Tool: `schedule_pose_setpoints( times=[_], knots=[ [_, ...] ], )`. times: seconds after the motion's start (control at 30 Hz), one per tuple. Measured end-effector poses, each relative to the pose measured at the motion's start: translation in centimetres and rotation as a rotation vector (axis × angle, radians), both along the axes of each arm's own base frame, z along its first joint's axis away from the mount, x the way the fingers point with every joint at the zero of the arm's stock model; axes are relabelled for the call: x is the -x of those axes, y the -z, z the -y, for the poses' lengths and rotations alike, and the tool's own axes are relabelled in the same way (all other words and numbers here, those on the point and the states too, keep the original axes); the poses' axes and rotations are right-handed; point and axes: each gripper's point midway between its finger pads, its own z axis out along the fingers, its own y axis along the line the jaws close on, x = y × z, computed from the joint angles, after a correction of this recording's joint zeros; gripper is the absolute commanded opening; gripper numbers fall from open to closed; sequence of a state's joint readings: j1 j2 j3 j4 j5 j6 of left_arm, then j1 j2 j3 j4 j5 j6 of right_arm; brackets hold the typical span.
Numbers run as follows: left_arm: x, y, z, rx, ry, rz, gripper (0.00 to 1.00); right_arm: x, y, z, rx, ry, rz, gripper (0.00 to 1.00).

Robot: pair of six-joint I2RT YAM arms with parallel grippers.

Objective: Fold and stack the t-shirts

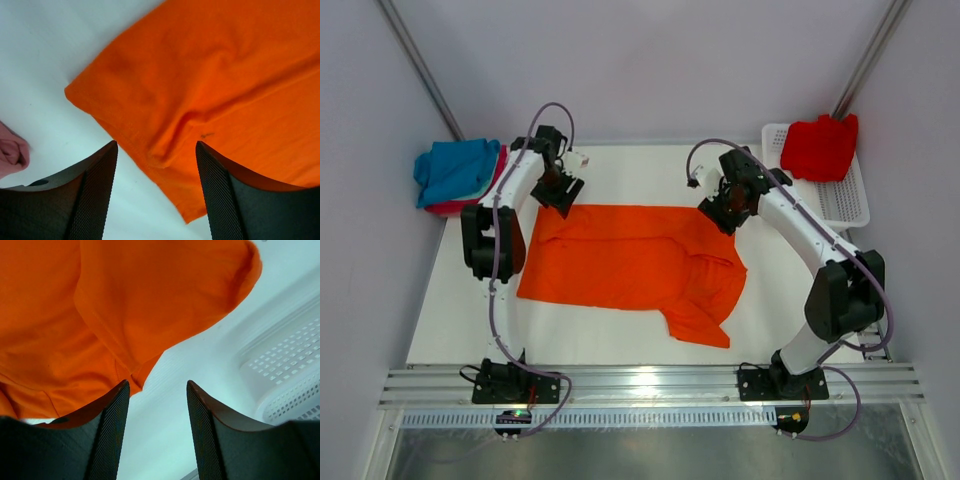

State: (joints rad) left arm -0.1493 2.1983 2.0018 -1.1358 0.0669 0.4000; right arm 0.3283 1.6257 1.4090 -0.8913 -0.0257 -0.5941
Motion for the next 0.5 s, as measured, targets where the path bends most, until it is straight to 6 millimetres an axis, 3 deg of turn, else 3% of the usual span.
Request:
schedule_pose_setpoints(
  times=[0.2,0.33,0.5],
  knots=[
    [-1.1,0.7,2.2,0.128,-0.091,0.056,0.65,-3.0,0.2,-1.7,-0.065,0.033,0.043,0.54],
    [-0.4,0.6,4.7,0.280,-0.115,0.059,0.65,-4.5,2.7,-3.1,-0.103,0.049,-0.001,0.54],
    [-1.5,-0.4,7.3,0.430,-0.123,0.088,0.64,-5.2,5.6,-4.4,-0.139,0.052,-0.078,0.54]
  ],
)
